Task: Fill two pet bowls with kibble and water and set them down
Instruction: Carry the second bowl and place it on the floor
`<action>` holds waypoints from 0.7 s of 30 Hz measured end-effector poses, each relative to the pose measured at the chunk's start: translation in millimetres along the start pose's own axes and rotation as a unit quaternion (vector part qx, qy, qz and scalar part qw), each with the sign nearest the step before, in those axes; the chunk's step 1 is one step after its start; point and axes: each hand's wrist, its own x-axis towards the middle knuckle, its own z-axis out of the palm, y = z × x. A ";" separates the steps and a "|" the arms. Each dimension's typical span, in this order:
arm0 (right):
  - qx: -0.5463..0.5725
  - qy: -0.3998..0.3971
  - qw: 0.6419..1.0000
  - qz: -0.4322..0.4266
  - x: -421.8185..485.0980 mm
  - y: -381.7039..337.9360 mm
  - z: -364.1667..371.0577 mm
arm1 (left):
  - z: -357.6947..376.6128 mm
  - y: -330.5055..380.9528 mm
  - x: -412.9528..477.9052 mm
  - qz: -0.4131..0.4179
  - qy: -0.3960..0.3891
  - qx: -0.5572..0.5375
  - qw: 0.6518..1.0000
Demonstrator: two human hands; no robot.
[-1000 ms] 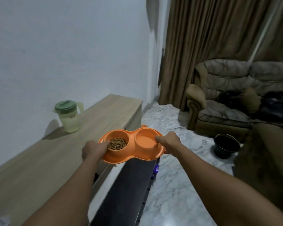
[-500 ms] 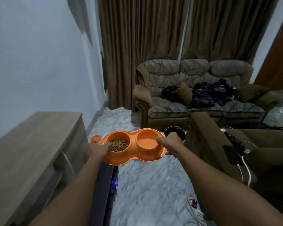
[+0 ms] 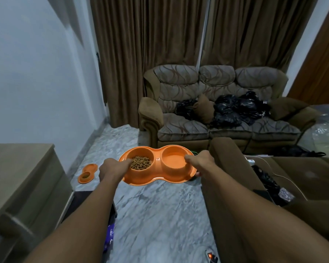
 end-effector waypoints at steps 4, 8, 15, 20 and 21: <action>0.022 -0.002 1.000 0.007 61.9 -23.8 12.0 | 26.6 30.4 57.3 0.011 0.000 -0.003 1.000; 0.030 0.006 0.999 0.016 122.3 -53.5 32.0 | 47.8 60.3 122.5 0.018 -0.001 -0.001 1.000; 0.041 0.008 0.999 0.029 228.4 -116.6 68.3 | 78.3 116.2 236.4 0.017 -0.006 0.024 1.000; 0.035 -0.016 0.999 0.019 309.4 -160.9 93.5 | 104.2 150.2 311.4 0.001 0.008 0.019 1.000; 0.033 -0.023 0.999 0.011 326.9 -170.3 98.1 | 109.5 156.4 327.2 -0.004 0.011 0.016 1.000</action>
